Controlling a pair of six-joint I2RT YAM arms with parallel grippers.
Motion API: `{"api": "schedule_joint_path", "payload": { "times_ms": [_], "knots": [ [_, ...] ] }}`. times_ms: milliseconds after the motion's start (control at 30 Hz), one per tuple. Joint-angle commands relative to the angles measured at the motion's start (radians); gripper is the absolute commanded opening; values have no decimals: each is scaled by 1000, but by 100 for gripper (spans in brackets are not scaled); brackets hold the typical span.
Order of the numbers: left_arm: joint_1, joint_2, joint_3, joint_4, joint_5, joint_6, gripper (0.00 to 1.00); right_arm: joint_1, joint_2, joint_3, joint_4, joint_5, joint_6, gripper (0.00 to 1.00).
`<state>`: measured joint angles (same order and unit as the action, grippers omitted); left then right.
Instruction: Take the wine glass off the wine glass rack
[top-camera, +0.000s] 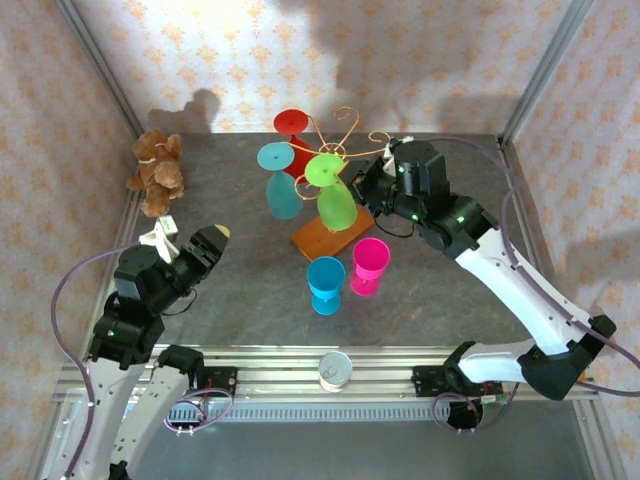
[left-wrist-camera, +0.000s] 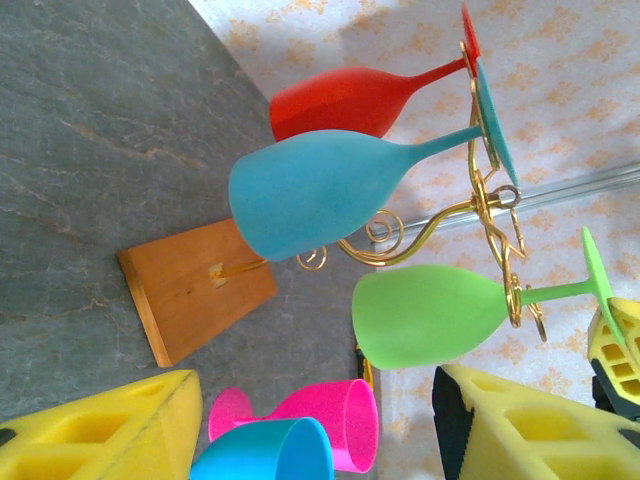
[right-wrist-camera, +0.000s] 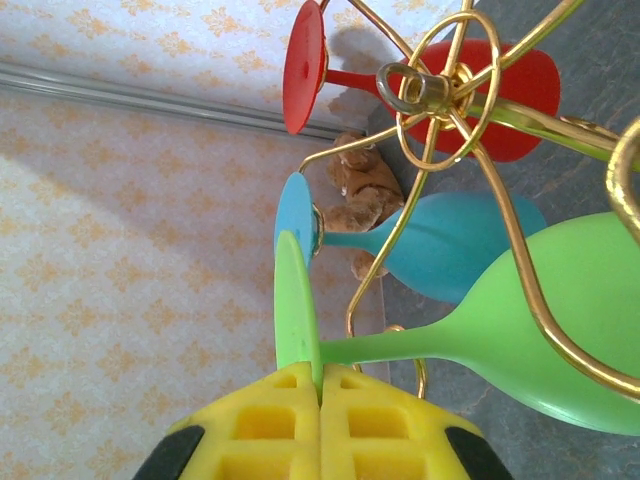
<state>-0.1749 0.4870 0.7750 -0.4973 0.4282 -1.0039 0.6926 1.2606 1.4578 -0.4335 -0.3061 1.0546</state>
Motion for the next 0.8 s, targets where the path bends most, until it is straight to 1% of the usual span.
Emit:
{"api": "schedule_joint_path", "payload": {
  "times_ms": [0, 133, 167, 433, 600, 767],
  "knots": [
    [-1, -18, -7, -3, -25, -2, 62, -7, -40, -20, -31, 12, -8, 0],
    [-1, -29, -1, -24, -41, 1, 62, -7, -71, -57, -34, 0, -17, 0],
    [-1, -32, 3, -37, -49, 2, 62, -7, -102, -61, -39, -5, -30, 0],
    [-1, -34, 33, -147, -109, 13, 60, -7, -168, -66, -135, -61, -99, 0],
    [-1, -40, 64, -238, -158, 32, 60, -2, -186, -16, -233, -131, -188, 0],
    [-1, -67, 119, -375, -221, 68, 60, 65, -178, 62, -337, -151, -285, 0]
  ]
}}
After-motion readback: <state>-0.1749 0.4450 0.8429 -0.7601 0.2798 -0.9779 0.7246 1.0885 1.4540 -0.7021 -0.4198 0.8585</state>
